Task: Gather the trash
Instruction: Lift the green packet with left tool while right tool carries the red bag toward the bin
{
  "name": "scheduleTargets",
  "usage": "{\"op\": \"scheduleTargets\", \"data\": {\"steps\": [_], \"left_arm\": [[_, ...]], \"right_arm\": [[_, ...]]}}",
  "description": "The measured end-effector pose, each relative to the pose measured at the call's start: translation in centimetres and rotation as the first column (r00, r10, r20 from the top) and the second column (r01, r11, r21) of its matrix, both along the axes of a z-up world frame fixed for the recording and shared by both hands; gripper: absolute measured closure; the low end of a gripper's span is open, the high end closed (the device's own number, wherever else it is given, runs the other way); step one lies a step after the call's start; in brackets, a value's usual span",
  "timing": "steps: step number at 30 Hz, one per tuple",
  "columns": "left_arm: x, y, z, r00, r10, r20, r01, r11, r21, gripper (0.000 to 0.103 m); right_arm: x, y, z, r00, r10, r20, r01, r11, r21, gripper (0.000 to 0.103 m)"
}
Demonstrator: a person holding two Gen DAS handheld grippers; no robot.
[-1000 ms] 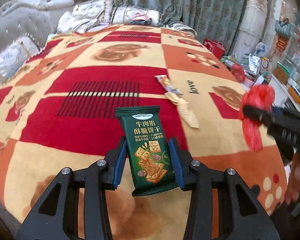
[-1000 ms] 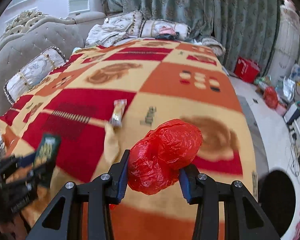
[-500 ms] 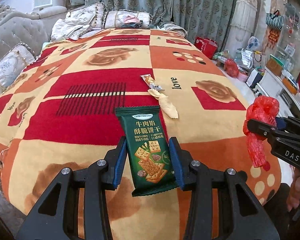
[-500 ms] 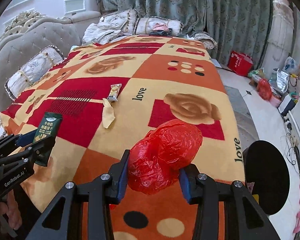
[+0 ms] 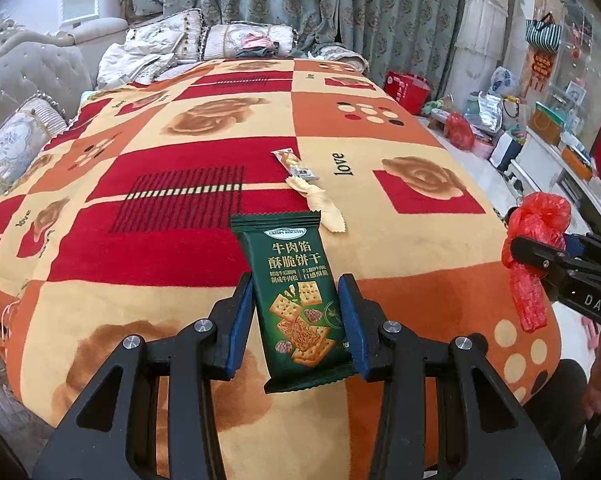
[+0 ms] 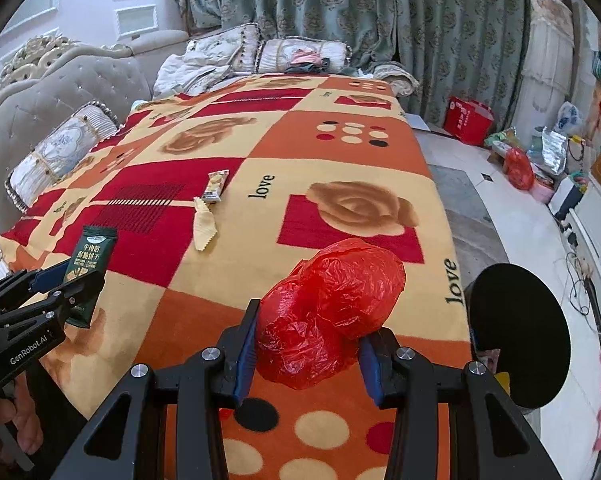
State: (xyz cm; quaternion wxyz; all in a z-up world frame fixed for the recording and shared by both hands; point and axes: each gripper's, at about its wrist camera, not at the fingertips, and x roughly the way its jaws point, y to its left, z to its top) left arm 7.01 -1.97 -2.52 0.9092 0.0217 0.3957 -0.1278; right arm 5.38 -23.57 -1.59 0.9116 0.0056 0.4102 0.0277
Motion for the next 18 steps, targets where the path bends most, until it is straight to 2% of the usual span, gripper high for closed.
{"op": "scheduleTargets", "data": {"steps": [18], "left_arm": [[-1.0,-3.0,0.2,0.998,-0.055,0.005,0.055,0.998,0.037,0.063]], "right_arm": [[-2.7,-5.7,-0.8,0.995,-0.097,0.001,0.097,0.995,0.015,0.061]]}}
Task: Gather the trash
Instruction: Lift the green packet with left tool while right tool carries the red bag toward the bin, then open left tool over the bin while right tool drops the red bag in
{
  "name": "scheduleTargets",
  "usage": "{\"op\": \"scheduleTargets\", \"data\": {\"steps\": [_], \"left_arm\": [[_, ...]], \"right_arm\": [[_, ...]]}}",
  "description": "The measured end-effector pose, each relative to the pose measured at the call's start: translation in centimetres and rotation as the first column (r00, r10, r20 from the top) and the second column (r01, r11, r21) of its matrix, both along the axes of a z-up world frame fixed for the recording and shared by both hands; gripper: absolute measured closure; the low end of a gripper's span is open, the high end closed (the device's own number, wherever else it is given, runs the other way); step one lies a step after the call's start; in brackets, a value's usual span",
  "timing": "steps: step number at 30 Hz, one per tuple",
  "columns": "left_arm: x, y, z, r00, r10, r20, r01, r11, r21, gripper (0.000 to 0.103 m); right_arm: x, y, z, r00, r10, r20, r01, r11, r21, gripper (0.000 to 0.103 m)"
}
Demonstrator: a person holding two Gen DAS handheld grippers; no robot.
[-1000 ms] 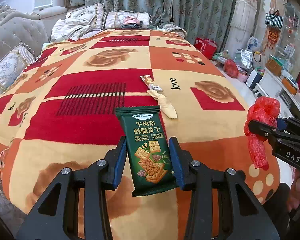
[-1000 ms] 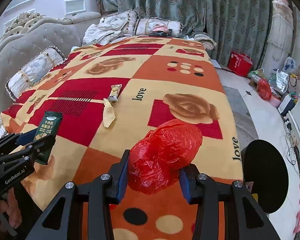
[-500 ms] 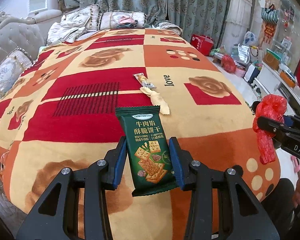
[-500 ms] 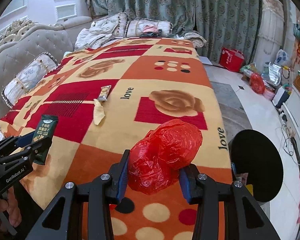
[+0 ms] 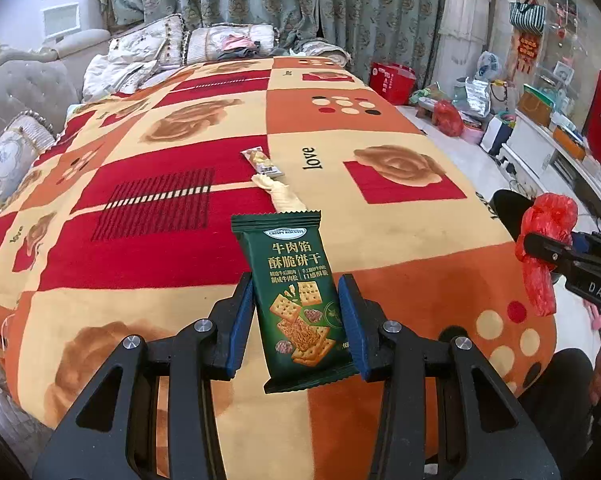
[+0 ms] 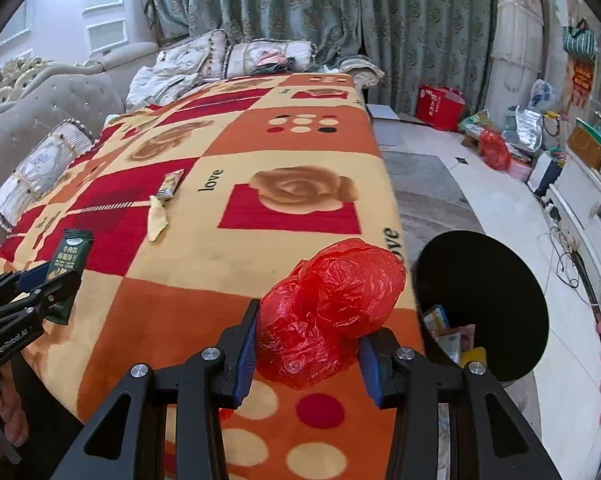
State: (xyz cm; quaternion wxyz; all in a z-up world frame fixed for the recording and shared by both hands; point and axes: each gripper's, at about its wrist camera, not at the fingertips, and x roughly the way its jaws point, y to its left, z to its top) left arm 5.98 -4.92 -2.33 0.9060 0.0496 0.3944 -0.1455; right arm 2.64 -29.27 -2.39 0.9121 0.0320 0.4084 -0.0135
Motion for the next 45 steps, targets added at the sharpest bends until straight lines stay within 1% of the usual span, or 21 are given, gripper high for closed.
{"op": "scheduleTargets", "data": {"steps": [11,22,32,35,38,40,43,45], "left_arm": [[-0.5,-1.8,0.4,0.999,-0.034,0.006,0.034,0.999,0.015,0.063],[-1.3,-5.0,1.1,0.996,-0.091,0.021,0.090,0.995,0.030,0.063],[-1.3,-6.0,0.8,0.994,-0.113,0.011,0.113,0.993,0.036,0.063],[-1.1,-6.1,0.7,0.990,-0.143,-0.009,0.143,0.990,-0.011,0.063],[-0.7,-6.6,0.7,0.981,-0.193,-0.017,0.191,0.979,-0.077,0.063],[-0.5,-7.4,0.8,0.974,-0.225,-0.016,0.223,0.971,-0.092,0.063],[-0.2,-9.1,0.8,0.956,-0.292,-0.026,0.286,0.948,-0.140,0.063],[-0.3,-10.8,0.9,0.940,-0.340,-0.024,0.333,0.931,-0.149,0.063]], "right_arm": [[-1.8,-3.5,0.6,0.998,-0.060,0.028,0.060,0.998,0.001,0.061],[-3.5,-7.8,1.0,0.991,-0.125,0.045,0.125,0.992,0.003,0.061],[-4.3,-9.4,1.1,0.988,-0.148,0.052,0.149,0.989,-0.006,0.061],[-4.4,-10.0,1.2,0.987,-0.154,0.055,0.154,0.988,-0.007,0.061],[-4.7,-10.6,1.5,0.984,-0.166,0.066,0.166,0.986,-0.002,0.061],[-4.9,-11.1,1.6,0.982,-0.177,0.071,0.177,0.984,0.002,0.061],[-5.0,-12.2,1.3,0.980,-0.190,0.067,0.189,0.982,0.007,0.061],[-4.9,-13.2,0.9,0.978,-0.199,0.058,0.199,0.980,0.011,0.061]]}}
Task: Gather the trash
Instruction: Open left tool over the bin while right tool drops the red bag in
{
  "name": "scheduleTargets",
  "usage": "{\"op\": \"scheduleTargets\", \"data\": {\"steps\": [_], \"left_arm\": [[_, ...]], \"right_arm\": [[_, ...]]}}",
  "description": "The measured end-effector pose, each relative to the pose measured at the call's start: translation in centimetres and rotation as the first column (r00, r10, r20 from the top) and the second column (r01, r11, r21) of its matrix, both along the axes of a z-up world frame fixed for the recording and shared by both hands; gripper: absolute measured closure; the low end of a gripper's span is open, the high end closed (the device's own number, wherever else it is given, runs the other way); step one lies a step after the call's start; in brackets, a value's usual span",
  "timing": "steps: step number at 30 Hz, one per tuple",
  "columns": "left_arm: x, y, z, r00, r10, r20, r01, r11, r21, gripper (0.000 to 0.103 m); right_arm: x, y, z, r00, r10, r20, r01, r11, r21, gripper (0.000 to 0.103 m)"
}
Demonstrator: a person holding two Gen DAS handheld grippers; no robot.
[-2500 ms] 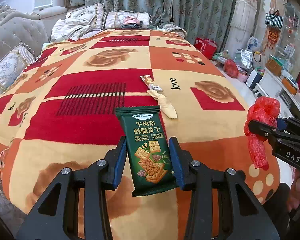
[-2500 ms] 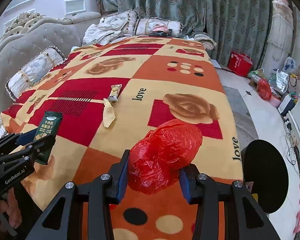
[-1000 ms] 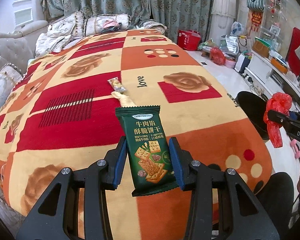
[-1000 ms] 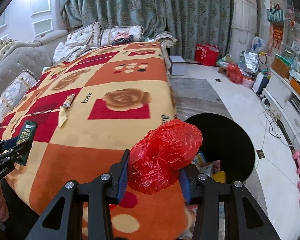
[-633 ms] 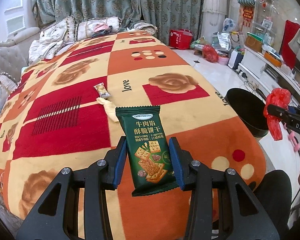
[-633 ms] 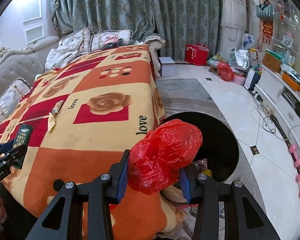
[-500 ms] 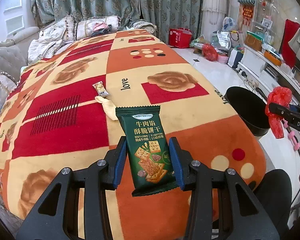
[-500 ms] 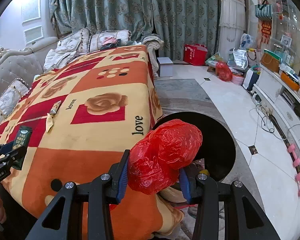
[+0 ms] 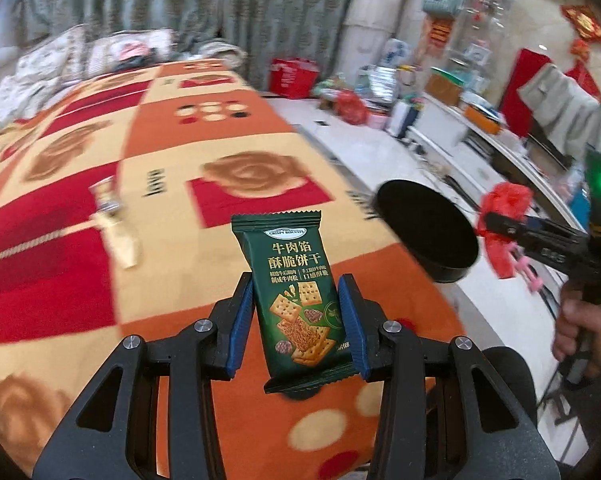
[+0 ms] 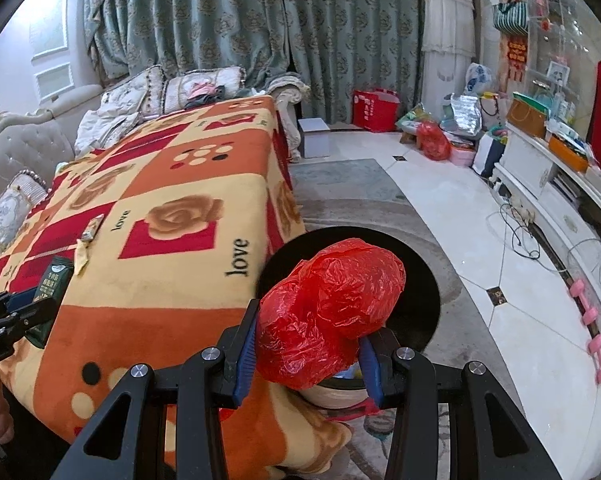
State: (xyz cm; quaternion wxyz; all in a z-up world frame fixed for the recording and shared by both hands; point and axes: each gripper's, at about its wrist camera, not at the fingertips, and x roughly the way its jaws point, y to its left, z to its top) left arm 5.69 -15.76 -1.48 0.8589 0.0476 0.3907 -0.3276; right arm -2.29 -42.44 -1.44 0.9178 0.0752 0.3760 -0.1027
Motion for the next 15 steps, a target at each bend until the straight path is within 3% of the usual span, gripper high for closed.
{"op": "scheduleTargets", "data": {"steps": [8,15], "left_arm": [[0.0,-7.7,0.2,0.986,-0.163,0.031,0.162,0.986,0.038,0.063],[1.8,-13.2,-0.3,0.979,-0.203,0.016,0.202,0.978,0.044,0.063]], "right_arm": [[1.5,-3.2,-1.6,0.999,-0.016,-0.036,0.017,0.999,0.035,0.061],[3.8,-5.4,-2.9,0.998,-0.012,-0.069,0.014,0.999,0.039,0.061]]}}
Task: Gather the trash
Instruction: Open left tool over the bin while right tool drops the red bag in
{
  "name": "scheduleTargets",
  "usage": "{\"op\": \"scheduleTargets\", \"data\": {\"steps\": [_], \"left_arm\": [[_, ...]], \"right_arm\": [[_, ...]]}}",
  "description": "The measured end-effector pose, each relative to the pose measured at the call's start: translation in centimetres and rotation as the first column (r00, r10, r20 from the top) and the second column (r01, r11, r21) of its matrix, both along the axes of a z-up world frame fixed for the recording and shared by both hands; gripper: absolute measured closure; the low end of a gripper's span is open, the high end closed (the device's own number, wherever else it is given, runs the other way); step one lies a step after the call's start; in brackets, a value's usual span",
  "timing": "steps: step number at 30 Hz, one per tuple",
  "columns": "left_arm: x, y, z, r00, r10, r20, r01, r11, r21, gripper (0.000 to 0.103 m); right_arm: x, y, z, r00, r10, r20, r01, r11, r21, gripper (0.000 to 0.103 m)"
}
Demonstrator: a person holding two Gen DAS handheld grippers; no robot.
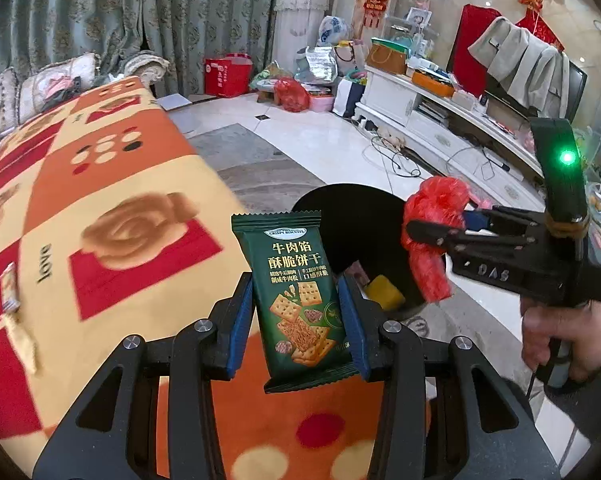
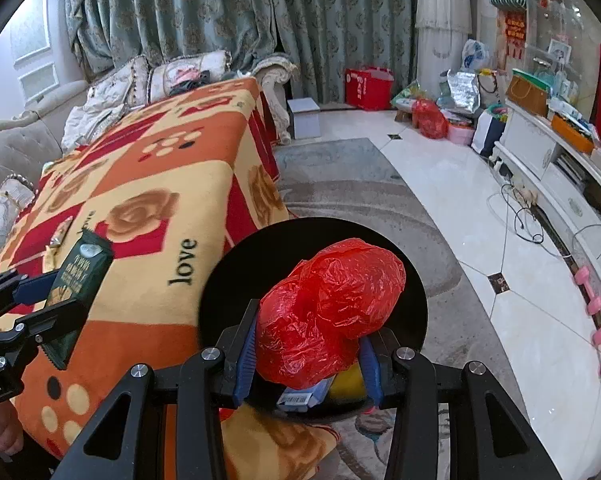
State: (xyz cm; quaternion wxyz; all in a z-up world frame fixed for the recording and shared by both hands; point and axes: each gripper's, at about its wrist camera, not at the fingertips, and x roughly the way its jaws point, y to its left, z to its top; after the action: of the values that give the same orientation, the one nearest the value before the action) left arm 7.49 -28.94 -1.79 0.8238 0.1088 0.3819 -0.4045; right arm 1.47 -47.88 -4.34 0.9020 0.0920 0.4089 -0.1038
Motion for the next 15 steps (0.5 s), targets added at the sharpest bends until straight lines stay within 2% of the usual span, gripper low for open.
{"op": "scheduleTargets", "data": {"steps": [14,15], "left_arm": [[1.6,-6.4,-3.2,0.998,-0.048,-0.049,0.050,0.998,0.041,0.062],[1.6,-6.9,-3.3,0.998,-0.039,-0.050,0.041,0.998,0.040,0.062]], "right_arm": [[2.3,-3.4,-3.9,0.997,-0.023,-0.078,0.026,0.999,0.044,0.061],[2.5,-3.4,-4.0,0.996,-0.027,-0.083,0.031,0.999,0.045,0.058]]}}
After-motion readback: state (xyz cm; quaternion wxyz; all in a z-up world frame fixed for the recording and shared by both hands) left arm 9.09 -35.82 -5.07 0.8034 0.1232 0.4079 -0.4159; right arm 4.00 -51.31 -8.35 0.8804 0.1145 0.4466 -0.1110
